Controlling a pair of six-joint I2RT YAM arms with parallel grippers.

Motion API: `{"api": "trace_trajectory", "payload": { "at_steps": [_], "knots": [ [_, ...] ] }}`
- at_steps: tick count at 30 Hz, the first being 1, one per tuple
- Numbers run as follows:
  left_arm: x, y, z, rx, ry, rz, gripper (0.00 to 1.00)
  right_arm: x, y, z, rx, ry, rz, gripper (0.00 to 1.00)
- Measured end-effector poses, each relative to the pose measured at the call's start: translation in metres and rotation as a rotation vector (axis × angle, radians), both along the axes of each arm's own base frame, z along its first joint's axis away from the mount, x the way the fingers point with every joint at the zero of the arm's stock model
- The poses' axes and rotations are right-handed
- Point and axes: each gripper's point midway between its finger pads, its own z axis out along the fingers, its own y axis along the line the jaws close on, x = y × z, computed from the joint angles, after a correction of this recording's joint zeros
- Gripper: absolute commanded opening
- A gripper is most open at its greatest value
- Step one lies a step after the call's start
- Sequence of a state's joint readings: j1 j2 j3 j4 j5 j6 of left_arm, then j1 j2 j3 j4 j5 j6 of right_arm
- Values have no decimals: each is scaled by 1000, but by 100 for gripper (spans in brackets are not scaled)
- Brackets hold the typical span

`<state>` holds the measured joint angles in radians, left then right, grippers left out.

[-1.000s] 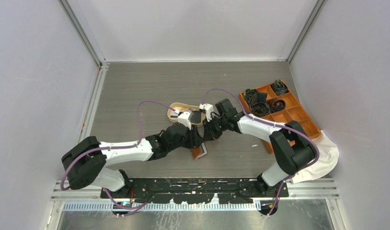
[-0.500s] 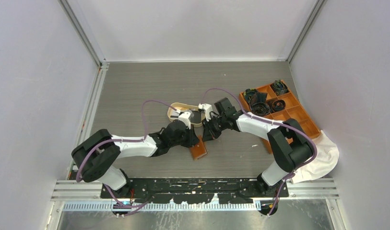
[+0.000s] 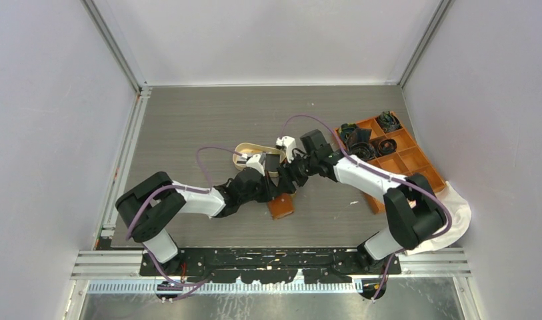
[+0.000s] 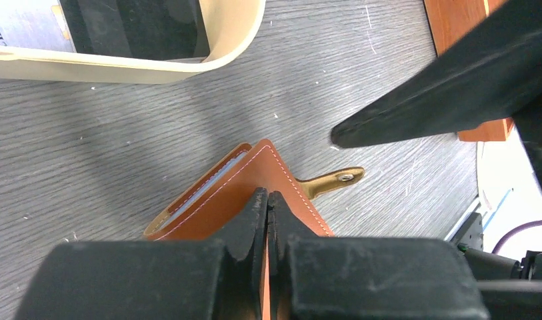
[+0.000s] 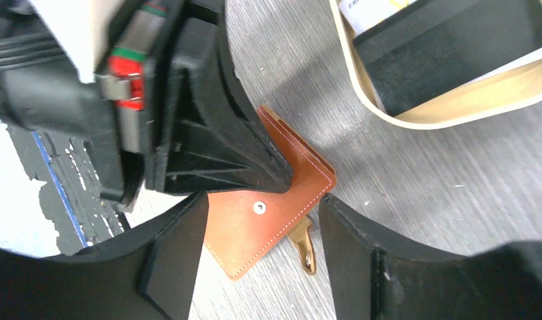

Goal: Put the credit cards into the card holder
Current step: Close the card holder at the center of the board.

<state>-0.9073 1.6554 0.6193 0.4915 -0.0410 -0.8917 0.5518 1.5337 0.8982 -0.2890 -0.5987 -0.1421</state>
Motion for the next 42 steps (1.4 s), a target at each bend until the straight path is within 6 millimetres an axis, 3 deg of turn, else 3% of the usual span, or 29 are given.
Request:
{"api": "trace_trajectory", "payload": {
  "at_steps": [4, 7, 14, 21, 28, 35, 42],
  "knots": [
    [0, -1, 0, -15, 13, 14, 1, 1, -2, 15, 8, -53, 6, 73],
    [0, -1, 1, -17, 16, 19, 2, -2, -8, 0, -49, -4, 3, 73],
    [-3, 6, 1, -21, 20, 31, 7, -15, -24, -50, -210, 186, -4, 58],
    [-11, 17, 8, -14, -2, 17, 23, -15, -16, -48, -199, 256, 29, 38],
    [-30, 49, 43, -25, -142, -28, 37, -25, -7, -47, -185, 309, 170, 32],
    [-56, 98, 65, -71, -328, -31, 73, -58, 9, -48, -218, 204, 449, 32],
    [-75, 125, 56, -116, -394, -25, 76, -80, 27, -49, -245, -6, 734, 33]
  ]
}}
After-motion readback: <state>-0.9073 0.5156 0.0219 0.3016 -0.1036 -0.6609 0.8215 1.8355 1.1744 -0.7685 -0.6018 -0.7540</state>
